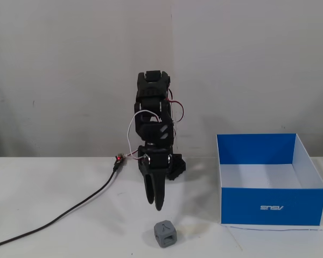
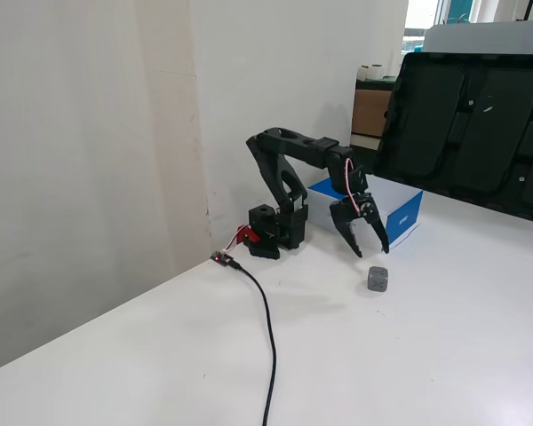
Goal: Pick the gray block and keep it in the box.
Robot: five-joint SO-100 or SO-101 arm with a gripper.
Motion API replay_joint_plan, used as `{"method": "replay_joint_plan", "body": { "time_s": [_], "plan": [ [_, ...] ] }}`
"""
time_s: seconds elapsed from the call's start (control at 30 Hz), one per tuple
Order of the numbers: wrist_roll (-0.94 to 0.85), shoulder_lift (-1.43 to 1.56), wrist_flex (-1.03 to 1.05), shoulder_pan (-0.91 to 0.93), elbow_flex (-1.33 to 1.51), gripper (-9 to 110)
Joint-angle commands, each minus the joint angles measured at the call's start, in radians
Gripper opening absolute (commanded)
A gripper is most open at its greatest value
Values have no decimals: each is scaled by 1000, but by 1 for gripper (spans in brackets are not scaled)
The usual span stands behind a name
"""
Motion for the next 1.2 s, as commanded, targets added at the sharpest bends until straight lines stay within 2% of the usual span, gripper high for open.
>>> {"method": "replay_joint_plan", "body": {
  "time_s": [0.0, 0.37, 1.17],
  "plan": [
    [-21, -84, -14, -14, -110, 20],
    [-87, -262, -12, -37, -173, 22],
    [-94, -551, -78, -71, -282, 22]
  ]
}}
